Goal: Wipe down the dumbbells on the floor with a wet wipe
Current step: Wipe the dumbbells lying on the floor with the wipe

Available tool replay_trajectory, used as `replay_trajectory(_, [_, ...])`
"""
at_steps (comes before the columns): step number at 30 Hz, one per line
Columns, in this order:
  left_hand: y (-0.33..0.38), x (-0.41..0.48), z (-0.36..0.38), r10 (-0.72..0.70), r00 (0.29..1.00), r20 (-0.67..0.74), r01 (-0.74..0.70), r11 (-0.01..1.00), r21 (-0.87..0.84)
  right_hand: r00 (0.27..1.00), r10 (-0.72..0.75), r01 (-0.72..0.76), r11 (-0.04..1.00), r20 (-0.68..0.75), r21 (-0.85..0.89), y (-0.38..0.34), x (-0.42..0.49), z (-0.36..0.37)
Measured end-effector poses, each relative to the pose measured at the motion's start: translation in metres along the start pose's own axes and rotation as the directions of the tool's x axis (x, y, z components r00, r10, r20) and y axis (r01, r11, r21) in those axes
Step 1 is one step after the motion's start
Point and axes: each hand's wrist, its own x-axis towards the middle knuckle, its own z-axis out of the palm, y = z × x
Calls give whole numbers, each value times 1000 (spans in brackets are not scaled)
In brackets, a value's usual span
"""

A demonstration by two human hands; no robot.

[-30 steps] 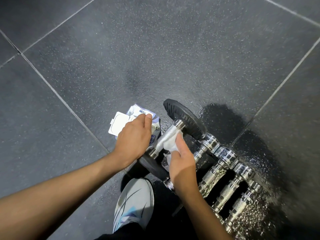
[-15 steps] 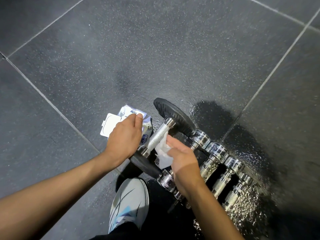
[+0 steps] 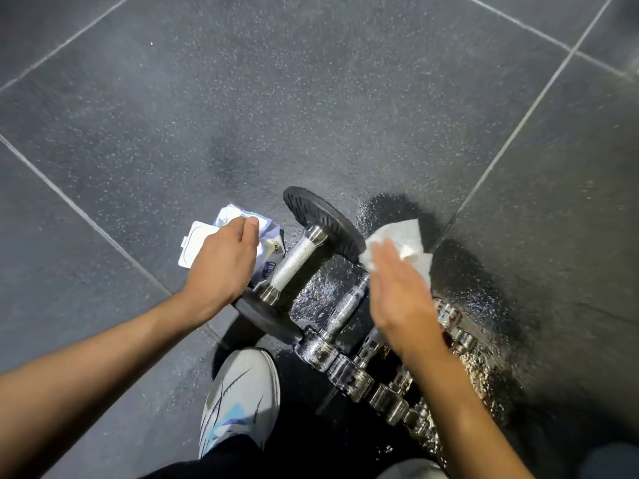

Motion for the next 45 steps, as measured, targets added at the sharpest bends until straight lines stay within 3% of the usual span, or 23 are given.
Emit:
replay_trajectory(3, [-1,2,1,-10,1000,-4,10,1000,-2,984,-129,162,932,121,-324,-10,-10,25])
replay_trajectory(6, [-5,4,1,-48,999,-24,47,998,-35,941,-269,335,835,207,-437,-13,-32,33])
replay_trajectory(8, [-5,3,2,-44,999,-18,43,999,-26,928,-328,366,887,175,-281,-11,-39,49])
replay_trajectory(9, [-4,2,2,-39,999,-15,38,999,-18,930,-322,343,934,175,-106,-11,-42,53])
replay_trajectory(11, [-2,0,2,-32,999,-14,32,999,-10,914,-371,344,923,163,174,-8,-49,50])
replay_trajectory(14, [-3,2,1,-48,999,-18,47,999,-24,891,-336,224,910,305,348,-8,-58,30])
replay_trajectory(17, [-5,3,0,-61,998,-18,60,998,-32,892,-317,255,941,323,221,3,-49,24])
replay_trajectory(21, [-2,1,0,-45,999,-13,44,999,-21,929,-287,290,957,234,21,13,-32,28])
replay_trajectory(24, [0,-1,-1,-37,999,-8,37,999,-7,890,-392,371,920,234,128,-2,-49,40])
replay_trajectory(27, [0,-1,-3,-38,999,-6,38,999,11,878,-320,172,906,356,387,-15,-65,34])
replay_trajectory(31, [5,-5,-5,2,1000,4,-2,1000,31,886,-258,20,851,384,525,-5,-67,21])
replay_trajectory(33, [5,-7,-5,20,1000,14,-20,999,37,900,-247,25,851,359,524,1,-69,16])
replay_trajectory(37, [6,-9,-6,55,998,18,-56,997,62,845,-359,188,894,397,407,-4,-85,26])
replay_trajectory(40, [5,-9,-7,53,998,15,-54,996,71,816,-430,235,857,386,459,-8,-90,33])
replay_trajectory(42, [6,-9,-8,53,998,15,-54,996,75,862,-329,81,841,386,535,-2,-88,22])
replay_trajectory(45, [9,-10,-8,51,999,15,-52,996,78,961,-19,-157,782,275,603,9,-83,13])
